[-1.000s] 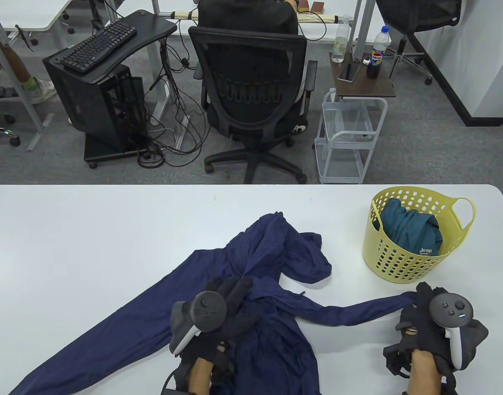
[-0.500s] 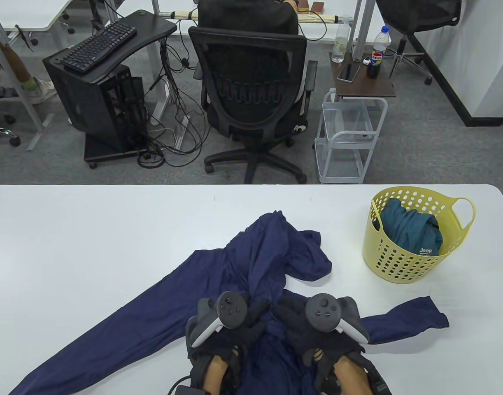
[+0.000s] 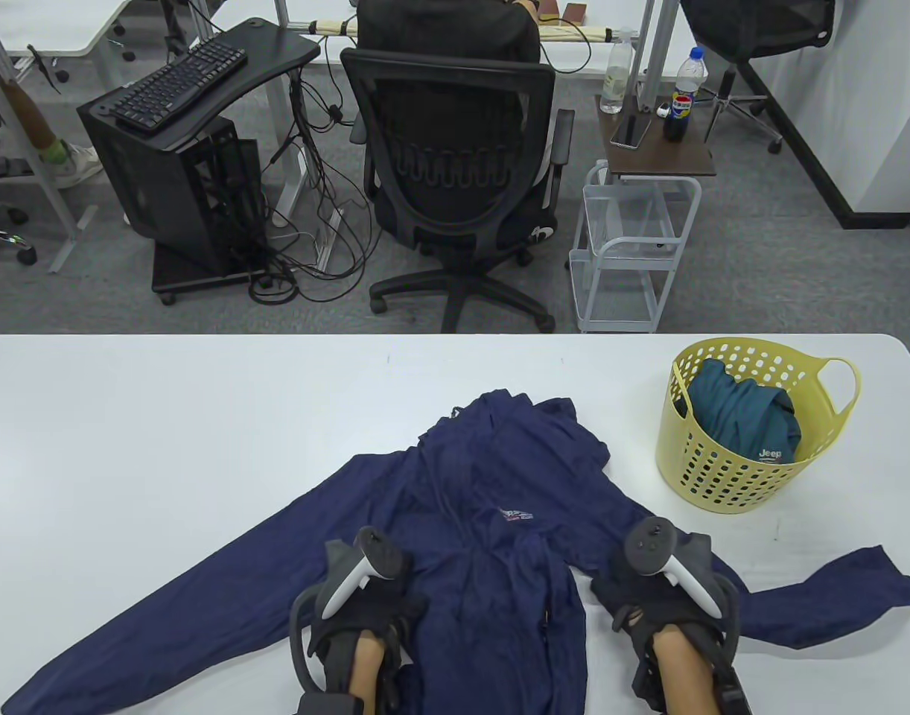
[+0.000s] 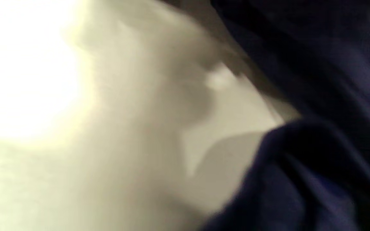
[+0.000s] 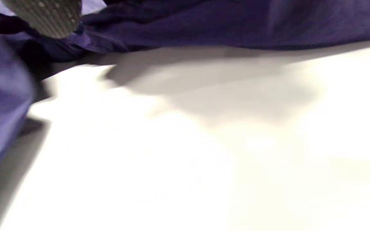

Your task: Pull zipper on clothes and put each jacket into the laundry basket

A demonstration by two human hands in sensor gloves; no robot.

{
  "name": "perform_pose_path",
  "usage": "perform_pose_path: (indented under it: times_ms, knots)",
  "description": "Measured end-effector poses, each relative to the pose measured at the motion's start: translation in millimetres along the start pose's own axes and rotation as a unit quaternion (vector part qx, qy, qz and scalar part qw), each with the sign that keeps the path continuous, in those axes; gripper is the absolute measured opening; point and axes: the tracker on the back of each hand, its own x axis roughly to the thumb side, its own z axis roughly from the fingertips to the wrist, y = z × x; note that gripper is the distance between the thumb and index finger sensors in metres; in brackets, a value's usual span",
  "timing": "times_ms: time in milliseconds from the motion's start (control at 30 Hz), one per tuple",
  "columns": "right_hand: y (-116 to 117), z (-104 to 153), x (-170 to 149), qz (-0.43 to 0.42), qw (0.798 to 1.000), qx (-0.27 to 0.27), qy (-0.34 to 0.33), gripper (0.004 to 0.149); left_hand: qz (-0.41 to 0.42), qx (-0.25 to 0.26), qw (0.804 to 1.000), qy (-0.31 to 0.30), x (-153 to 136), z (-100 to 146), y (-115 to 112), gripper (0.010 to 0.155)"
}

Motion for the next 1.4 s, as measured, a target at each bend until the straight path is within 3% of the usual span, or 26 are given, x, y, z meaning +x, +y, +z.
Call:
perform_pose_path:
  times_ms: [167, 300, 467, 533, 667, 733, 767, 900, 1000, 1167, 1300, 1400]
  knots:
    - [-10.6, -3.1, -31.8, -0.057, 0.996, -0.01, 0.062, 0.067, 0.026, 0.024, 0.998, 0.051, -16.5, -2.0, 5.9, 0.069]
    - [-10.3, -2.4, -24.2, -0.063, 0.997, -0.028, 0.046, 0.066, 0.028, 0.048, 0.997, 0.047, -12.0, 0.8, 8.8, 0.067]
    - [-20.0, 25.6, 19.6, -0.077, 0.988, -0.118, -0.068, 0.063, 0.028, 0.095, 0.995, -0.017, 2.5, 27.4, 21.6, 0.066]
    - [-20.7, 45.2, 47.4, -0.063, 0.976, -0.138, -0.155, 0.062, 0.026, 0.126, 0.99, -0.06, 9.0, 44.5, 28.3, 0.061]
    - [-4.3, 78.2, 97.5, 0.019, 0.946, -0.069, -0.315, 0.049, -0.006, 0.125, 0.976, -0.176, 24.3, 73.2, 32.1, 0.049]
    - [17.6, 86.5, 120.4, 0.07, 0.924, 0.018, -0.377, 0.044, -0.026, 0.123, 0.967, -0.222, 33.1, 85.7, 25.8, 0.047]
    - [31.1, 87.1, 129.1, 0.097, 0.92, 0.059, -0.375, 0.044, -0.045, 0.12, 0.961, -0.246, 38.2, 92.2, 20.5, 0.046]
    - [62.1, 64.5, 135.1, 0.196, 0.93, 0.086, -0.299, 0.051, -0.107, 0.048, 0.941, -0.317, 50.9, 103.4, -3.8, 0.046]
    - [56.0, 50.0, 127.3, 0.146, 0.946, 0.081, -0.276, 0.05, -0.127, -0.01, 0.94, -0.317, 57.4, 94.8, -21.4, 0.051]
    - [44.6, 31.8, 104.9, 0.095, 0.967, 0.036, -0.232, 0.053, -0.146, -0.041, 0.952, -0.266, 65.3, 70.9, -38.0, 0.073]
    - [40.3, 26.2, 95.0, 0.058, 0.967, 0.005, -0.247, 0.055, -0.135, -0.042, 0.963, -0.23, 62.3, 49.3, -41.4, 0.078]
    - [24.8, 41.5, 96.8, 0.022, 0.961, -0.041, -0.274, 0.057, -0.103, -0.003, 0.974, -0.204, 56.7, 36.0, -37.8, 0.073]
